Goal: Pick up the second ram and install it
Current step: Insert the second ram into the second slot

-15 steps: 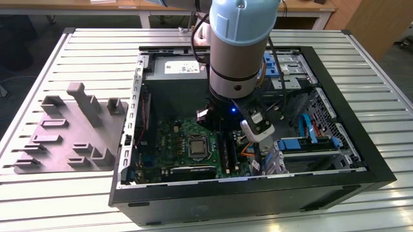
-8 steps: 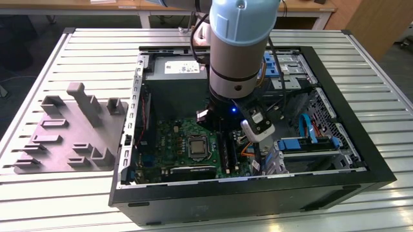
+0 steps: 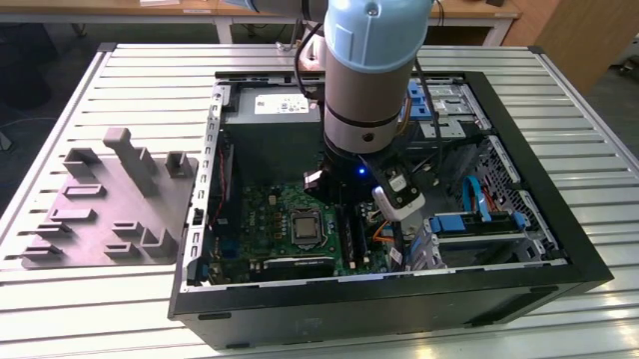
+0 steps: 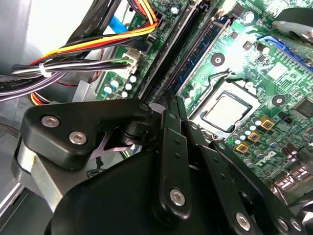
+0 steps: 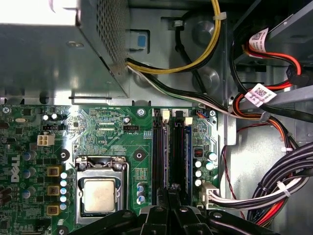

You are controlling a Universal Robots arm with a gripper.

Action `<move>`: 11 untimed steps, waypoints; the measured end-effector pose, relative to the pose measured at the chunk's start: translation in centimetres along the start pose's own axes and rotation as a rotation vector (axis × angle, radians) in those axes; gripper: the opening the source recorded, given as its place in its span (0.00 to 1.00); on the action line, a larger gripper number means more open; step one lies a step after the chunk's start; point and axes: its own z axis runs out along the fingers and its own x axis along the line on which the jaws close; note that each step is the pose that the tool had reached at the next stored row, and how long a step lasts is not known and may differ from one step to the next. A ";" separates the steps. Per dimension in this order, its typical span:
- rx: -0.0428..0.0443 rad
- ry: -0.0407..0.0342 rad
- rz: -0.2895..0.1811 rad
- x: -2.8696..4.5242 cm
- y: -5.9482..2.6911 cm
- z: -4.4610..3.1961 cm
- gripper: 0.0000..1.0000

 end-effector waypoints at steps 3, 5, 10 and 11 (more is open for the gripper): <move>0.0001 0.0000 0.000 0.01 -0.01 0.19 0.11; 0.0003 0.0001 0.000 0.01 -0.01 0.20 0.11; -0.0002 0.0000 0.000 0.02 -0.02 0.48 0.11; 0.0001 0.0001 0.000 0.02 -0.02 0.49 0.11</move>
